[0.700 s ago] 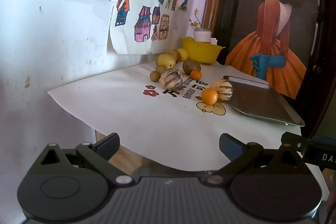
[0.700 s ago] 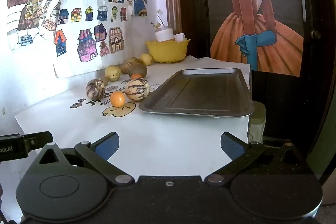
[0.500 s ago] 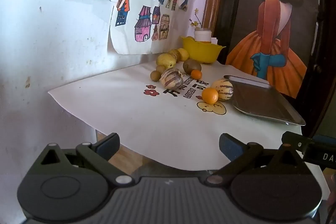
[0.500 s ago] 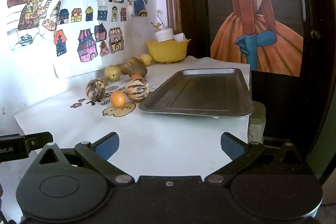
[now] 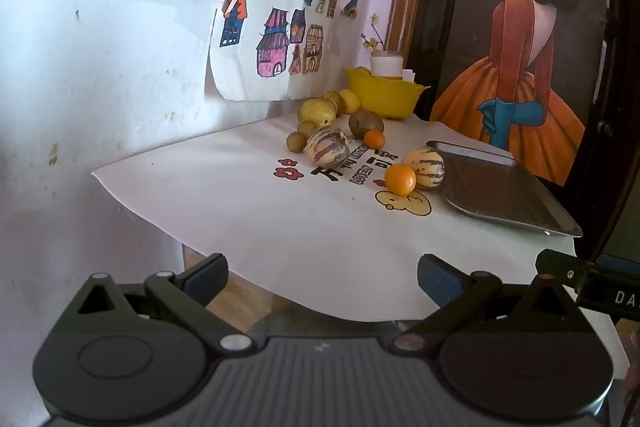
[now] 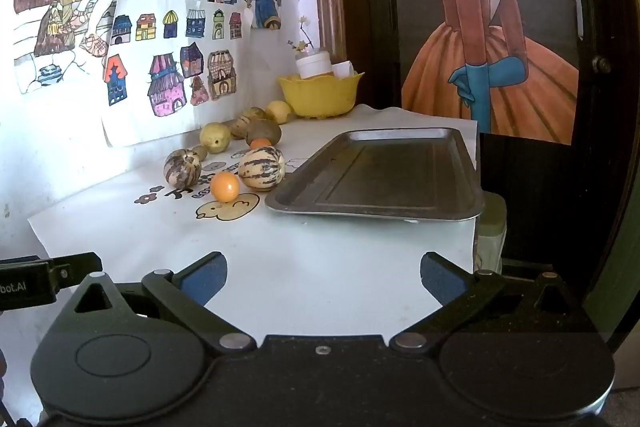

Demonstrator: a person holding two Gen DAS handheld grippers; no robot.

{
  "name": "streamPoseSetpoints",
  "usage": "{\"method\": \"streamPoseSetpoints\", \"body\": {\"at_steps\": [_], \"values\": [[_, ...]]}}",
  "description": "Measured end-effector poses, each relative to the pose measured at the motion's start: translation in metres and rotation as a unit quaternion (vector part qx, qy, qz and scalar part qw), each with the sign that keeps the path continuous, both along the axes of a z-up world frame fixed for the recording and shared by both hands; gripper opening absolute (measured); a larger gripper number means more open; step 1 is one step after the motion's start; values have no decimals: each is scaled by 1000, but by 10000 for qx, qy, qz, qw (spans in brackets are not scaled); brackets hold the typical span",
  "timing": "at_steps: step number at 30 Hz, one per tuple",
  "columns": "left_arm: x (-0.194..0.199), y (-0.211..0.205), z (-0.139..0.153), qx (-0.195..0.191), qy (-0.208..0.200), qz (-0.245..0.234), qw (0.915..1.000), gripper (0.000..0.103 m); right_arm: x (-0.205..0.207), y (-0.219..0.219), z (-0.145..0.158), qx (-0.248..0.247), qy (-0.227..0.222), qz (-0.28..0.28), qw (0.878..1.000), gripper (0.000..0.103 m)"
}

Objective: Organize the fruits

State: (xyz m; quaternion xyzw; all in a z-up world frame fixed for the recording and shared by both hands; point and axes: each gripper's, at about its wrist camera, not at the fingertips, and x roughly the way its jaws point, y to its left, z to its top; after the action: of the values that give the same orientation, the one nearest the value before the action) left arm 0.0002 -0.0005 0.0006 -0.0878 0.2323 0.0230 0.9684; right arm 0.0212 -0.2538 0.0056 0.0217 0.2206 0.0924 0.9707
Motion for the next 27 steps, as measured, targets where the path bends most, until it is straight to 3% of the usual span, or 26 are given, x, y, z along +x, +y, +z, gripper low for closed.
{"method": "streamPoseSetpoints", "body": {"at_steps": [27], "values": [[2,1,-5,-6,19,2,10000,103,0,1,-1,4,25,4,10000,102]]}}
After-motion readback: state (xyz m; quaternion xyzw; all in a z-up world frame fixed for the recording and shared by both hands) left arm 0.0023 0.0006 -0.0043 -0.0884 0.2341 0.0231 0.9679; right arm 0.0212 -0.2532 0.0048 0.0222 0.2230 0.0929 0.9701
